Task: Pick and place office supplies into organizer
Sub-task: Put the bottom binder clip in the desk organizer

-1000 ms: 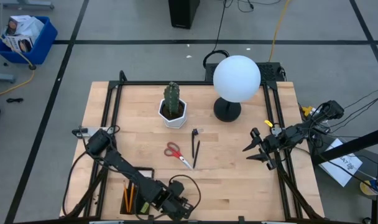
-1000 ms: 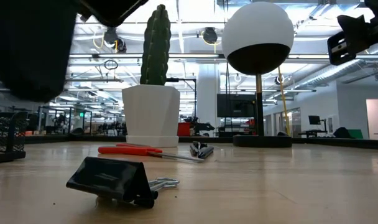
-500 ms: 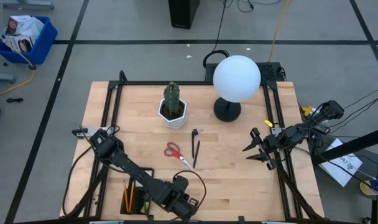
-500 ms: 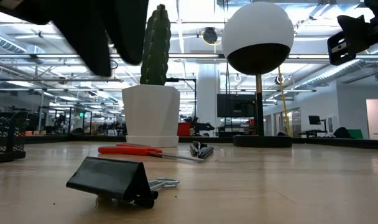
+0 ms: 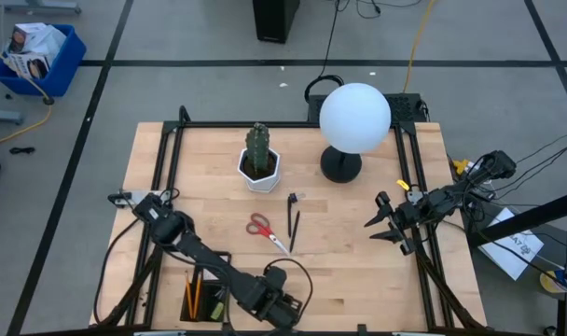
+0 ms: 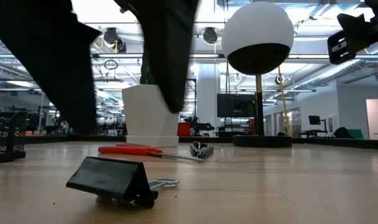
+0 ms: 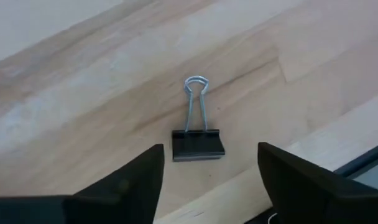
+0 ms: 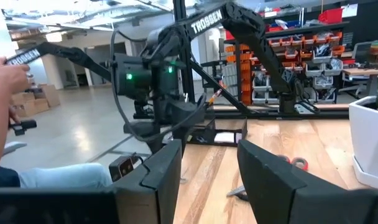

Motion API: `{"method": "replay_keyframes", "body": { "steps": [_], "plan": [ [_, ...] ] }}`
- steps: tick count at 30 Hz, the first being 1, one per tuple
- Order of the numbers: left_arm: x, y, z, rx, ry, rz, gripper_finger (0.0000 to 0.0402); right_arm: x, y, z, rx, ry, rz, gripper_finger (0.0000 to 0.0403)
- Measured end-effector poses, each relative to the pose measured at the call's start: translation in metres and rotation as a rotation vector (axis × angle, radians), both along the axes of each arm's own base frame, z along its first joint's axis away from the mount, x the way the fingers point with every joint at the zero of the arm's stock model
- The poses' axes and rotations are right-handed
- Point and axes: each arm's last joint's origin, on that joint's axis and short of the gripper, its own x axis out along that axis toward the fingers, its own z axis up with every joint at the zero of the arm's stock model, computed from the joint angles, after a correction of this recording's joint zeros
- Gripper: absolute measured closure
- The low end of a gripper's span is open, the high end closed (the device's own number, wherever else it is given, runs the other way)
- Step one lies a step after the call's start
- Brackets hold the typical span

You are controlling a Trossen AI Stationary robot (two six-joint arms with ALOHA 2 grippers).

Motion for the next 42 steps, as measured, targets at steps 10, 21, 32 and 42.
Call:
{"method": "replay_keyframes", "body": {
  "steps": [10,21,32,42],
  "plan": [
    [0.003,-0.003,-0.006,-0.030,0.024,-0.030,0.0115,0.000,0.000,0.000,-0.002,0.003,0.000,0.0250],
    [0.005,-0.003,-0.017,-0.019,0.048,-0.036,0.0120,0.000,0.000,0.001,0.004,-0.007,0.000,0.0250],
    [0.010,-0.002,-0.028,-0.026,0.056,-0.079,0.0150,0.000,0.000,0.001,0.003,-0.006,0.000,0.0250],
    [0.010,-0.003,-0.029,-0.046,0.066,-0.083,0.0179,0.000,0.000,0.001,0.003,-0.006,0.000,0.0250]
  ]
}}
